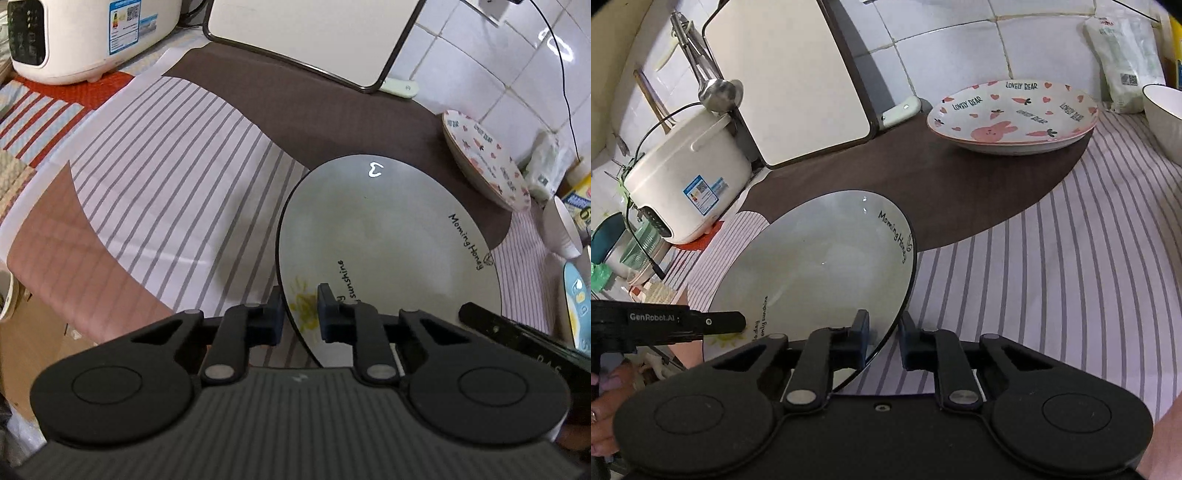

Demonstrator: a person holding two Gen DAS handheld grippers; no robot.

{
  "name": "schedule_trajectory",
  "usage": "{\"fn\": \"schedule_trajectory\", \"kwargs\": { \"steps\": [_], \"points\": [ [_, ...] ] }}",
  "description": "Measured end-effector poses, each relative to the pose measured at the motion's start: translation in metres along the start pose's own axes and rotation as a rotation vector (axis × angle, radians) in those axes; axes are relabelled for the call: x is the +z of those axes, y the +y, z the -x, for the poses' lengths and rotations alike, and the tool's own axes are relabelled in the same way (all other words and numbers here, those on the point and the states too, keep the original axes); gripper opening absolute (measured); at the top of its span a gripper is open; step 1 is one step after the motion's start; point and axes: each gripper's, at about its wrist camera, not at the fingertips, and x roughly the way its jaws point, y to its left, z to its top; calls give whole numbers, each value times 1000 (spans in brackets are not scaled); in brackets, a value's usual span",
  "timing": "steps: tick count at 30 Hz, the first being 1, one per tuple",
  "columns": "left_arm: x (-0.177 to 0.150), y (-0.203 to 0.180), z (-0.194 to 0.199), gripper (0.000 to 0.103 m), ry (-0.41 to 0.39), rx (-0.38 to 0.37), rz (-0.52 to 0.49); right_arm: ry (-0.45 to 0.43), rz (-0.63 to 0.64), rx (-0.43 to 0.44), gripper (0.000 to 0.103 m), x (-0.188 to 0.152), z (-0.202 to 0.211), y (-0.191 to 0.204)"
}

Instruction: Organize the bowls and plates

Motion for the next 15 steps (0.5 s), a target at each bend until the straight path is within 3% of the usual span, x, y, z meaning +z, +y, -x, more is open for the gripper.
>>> {"fn": "schedule_trajectory", "kwargs": {
  "steps": [9,15],
  "points": [
    [-4,-11,1,19,-13,34,-43,-5,-6,18,20,2,-1,-6],
    [-10,-35,8,19,-10,-1,-123,-26,-17,-9,20,2,23,-18]
  ]
}}
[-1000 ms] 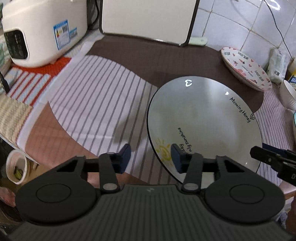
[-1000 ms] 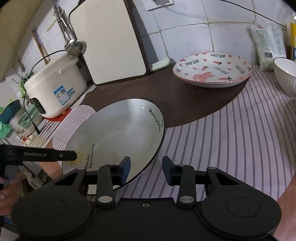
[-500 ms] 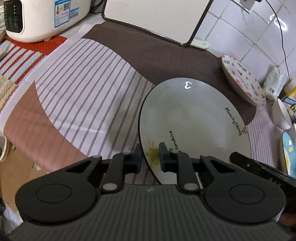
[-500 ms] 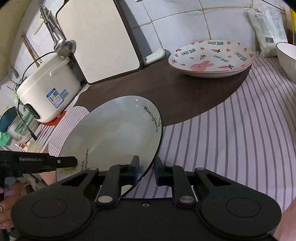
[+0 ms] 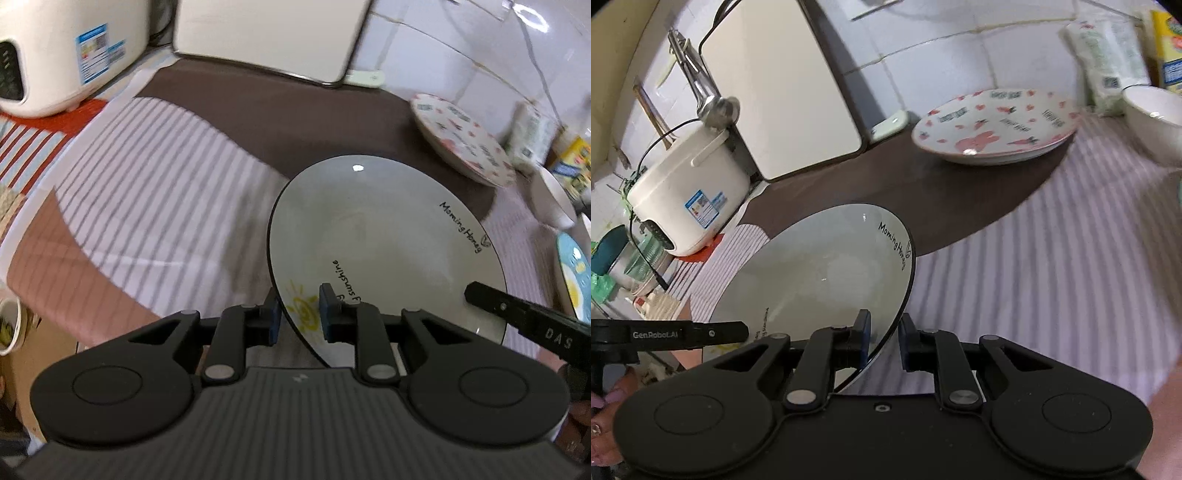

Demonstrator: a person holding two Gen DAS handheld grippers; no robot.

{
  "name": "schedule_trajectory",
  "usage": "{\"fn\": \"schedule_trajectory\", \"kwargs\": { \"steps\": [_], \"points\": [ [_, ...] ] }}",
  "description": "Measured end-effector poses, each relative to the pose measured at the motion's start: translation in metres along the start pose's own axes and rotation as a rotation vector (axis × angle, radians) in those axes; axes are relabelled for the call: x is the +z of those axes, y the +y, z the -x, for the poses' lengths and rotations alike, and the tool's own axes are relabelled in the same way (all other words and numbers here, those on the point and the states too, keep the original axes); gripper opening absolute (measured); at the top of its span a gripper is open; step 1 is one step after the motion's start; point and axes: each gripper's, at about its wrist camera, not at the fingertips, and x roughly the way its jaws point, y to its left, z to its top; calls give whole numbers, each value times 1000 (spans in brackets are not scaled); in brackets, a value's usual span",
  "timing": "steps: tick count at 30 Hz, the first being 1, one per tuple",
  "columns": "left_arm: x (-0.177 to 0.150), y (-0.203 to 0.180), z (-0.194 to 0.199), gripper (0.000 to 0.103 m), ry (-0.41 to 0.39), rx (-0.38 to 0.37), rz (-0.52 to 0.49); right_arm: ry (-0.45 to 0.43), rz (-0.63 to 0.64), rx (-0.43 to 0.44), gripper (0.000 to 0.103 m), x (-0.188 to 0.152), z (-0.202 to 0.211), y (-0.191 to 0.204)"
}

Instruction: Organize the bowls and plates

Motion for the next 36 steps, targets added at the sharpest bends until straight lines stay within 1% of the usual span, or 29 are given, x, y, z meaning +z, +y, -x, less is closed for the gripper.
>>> {"fn": "schedule_trajectory", "kwargs": {
  "steps": [5,10,16,20,24,29,36],
  "points": [
    [4,-31,0,19,4,-62,-50,-36,-8,-53,20,1,36,-18],
    [8,-72,-7,19,14,-139,-102,-82,-24,-120,21,5,68,-42],
    [14,-119,-19,19,44,-190,-164,-121,-71,-186,21,3,92,-72],
    [17,-132,-29,19,68,-197,-180,-119,-85,-220,21,3,92,-83],
    [22,-132,-42,19,99,-204,-164,-122,-100,-225,21,5,88,-90],
    [28,-133,-59,20,121,-181,-172,-101,-103,-254,21,5,72,-91],
    [32,-138,-67,20,124,-161,-196,-89,-113,-277,21,7,61,-95]
  ]
}}
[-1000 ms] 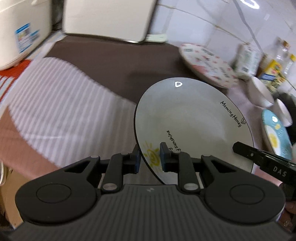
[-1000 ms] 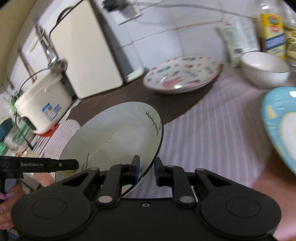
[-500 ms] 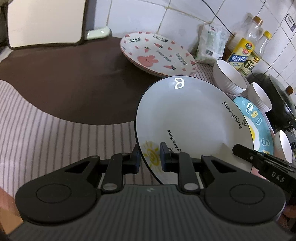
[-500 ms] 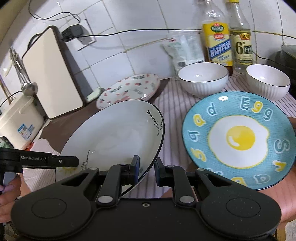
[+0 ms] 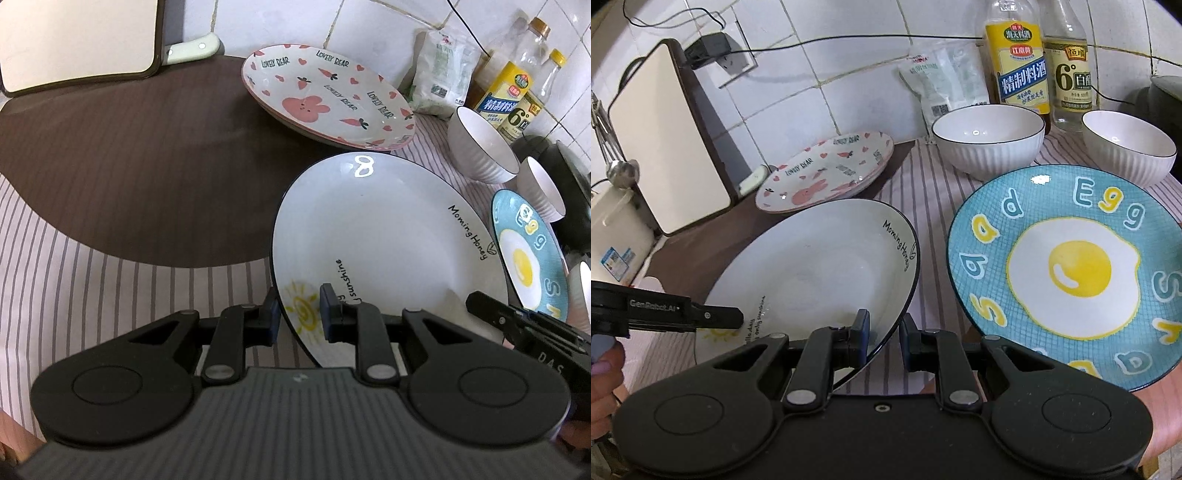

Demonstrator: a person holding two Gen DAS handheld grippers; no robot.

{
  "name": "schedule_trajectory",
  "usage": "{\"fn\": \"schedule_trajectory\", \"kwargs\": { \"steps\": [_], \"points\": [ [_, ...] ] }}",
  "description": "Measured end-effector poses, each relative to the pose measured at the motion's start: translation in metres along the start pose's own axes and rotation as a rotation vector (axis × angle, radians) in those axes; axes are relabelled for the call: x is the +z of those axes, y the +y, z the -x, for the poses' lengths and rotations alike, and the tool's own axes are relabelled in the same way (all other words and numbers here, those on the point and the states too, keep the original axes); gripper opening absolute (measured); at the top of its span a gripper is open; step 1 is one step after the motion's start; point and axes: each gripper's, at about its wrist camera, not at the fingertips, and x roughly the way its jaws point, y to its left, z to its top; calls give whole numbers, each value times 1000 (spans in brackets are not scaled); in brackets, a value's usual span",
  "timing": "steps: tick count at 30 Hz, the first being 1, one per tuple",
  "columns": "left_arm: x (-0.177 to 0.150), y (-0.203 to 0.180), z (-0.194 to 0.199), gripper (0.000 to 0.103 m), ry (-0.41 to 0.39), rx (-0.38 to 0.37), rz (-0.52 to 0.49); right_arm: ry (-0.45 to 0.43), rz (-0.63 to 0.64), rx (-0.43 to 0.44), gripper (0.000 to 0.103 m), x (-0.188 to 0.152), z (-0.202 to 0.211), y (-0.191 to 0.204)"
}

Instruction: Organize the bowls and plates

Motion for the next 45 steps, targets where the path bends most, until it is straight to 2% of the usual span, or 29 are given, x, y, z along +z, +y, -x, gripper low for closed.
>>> {"fn": "schedule_trajectory", "kwargs": {
  "steps": [5,9,14,17,21,25,30,38,45],
  "points": [
    [-2,0,-1,21,-1,9,20,12,39,-1,22,-1,-1,0],
    [-5,-14,2,21,-15,72,-32,37,80,-17,24,-2,4,2],
    [-13,-17,10,28,29,76,-3,26,153,-16,28,-7,28,10],
    [-23,-20,23,32,29,86,10,4,153,-16,36,-11,50,2],
    [-30,-29,42,33,14,91,6,-51,150,-41,43,-16,80,-19],
    [-29,-46,60,33,-23,63,-19,-116,119,-86,48,-19,105,-43],
    [-23,-81,68,35,-71,-7,-85,-180,48,-131,54,-28,128,-69],
    [-11,-142,46,41,-100,-130,-267,-215,-85,-192,55,-46,125,-97],
    [3,-185,12,44,-97,-153,-446,-226,-172,-218,55,-54,106,-117]
  ]
}}
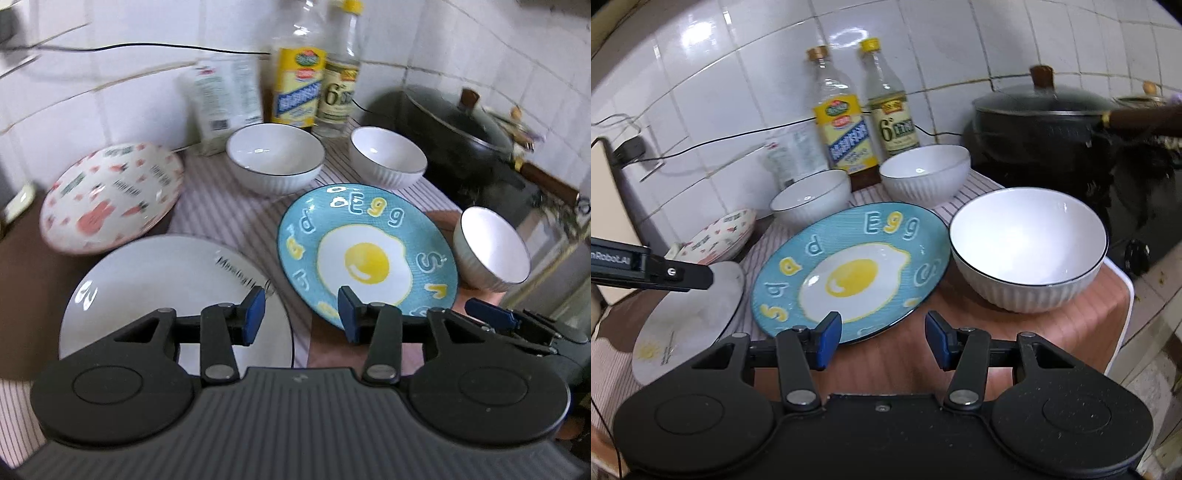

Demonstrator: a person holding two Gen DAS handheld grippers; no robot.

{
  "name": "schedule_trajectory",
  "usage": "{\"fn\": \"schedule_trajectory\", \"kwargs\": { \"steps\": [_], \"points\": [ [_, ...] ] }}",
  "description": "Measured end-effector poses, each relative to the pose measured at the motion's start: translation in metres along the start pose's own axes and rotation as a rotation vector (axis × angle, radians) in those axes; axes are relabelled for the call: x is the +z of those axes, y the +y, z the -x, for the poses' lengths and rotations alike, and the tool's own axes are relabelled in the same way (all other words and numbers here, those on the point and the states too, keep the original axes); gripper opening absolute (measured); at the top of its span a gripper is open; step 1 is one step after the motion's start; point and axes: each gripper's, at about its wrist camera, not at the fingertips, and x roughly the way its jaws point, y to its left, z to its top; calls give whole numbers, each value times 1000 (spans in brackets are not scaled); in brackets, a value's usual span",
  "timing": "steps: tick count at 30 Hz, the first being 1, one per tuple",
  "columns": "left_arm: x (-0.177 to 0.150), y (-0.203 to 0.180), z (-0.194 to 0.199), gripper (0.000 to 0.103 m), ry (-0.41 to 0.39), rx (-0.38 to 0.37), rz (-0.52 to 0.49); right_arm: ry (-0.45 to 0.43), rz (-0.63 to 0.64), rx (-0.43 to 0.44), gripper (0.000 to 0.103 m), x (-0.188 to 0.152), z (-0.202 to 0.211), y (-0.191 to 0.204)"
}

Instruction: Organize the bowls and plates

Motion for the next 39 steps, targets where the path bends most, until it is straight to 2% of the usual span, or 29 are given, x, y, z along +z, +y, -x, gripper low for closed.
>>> {"fn": "schedule_trajectory", "kwargs": {
  "steps": [5,8,13,19,21,28,34,39],
  "points": [
    [18,6,-36,47,39,-12,-34,-11,-64,-6,55,-5,-16,-8],
    [31,10,-58,47,52,9,-57,-20,-106,3,55,-6,-23,-11],
    [48,21,-92,43,91,-24,-56,-20,-146,3,53,-5,-35,-10],
    [57,19,-115,27,138,-46,-85,-20,-188,-17,38,-1,-43,-11],
    [56,16,-118,22,155,-50,-96,-20,-194,-32,29,-2,-43,-12],
    [52,14,-115,21,136,-43,-111,-27,-173,-45,29,-3,-44,-10],
    [53,13,-111,21,158,-24,-97,31,-117,-35,30,6,-47,-7],
    [51,12,-97,21,154,4,-98,70,-137,21,30,5,-42,-7]
  ]
}}
